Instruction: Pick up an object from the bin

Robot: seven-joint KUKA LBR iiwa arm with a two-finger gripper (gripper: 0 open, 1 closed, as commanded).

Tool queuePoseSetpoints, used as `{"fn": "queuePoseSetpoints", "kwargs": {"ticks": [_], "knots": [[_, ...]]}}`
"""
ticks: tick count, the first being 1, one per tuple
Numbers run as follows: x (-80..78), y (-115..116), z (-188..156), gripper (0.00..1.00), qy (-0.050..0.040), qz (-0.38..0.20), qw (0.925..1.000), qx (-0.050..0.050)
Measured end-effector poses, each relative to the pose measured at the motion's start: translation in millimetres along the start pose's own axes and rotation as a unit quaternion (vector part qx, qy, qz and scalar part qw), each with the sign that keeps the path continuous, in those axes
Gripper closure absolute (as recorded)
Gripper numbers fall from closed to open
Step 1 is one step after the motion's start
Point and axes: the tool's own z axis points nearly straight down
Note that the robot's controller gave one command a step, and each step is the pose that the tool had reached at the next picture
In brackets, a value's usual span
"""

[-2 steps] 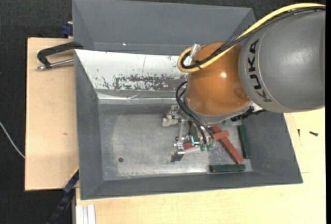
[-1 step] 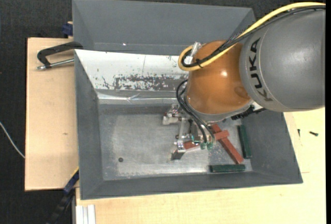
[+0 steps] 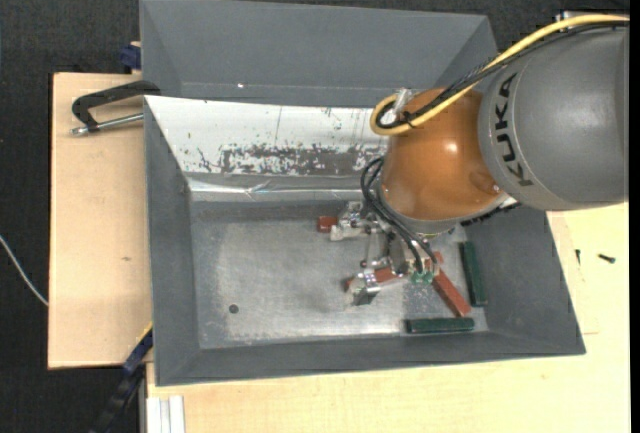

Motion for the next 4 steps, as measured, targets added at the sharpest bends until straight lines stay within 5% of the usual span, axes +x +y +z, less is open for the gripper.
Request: {"fn": "queuePoseSetpoints", "kwargs": {"ticks": [1,2,3,4], "knots": [[2.7,-39,40,0.0,0.0029,0.028,0.9996,0.001],[-12.7,-71,50,1.0,0.0061,-0.065,0.9979,0.001],[-12.8,-71,50,1.0,0.006,-0.065,0.9979,0.001],[2.9,-65,-114,1.0,-0.0005,-0.059,0.9982,0.001]]}}
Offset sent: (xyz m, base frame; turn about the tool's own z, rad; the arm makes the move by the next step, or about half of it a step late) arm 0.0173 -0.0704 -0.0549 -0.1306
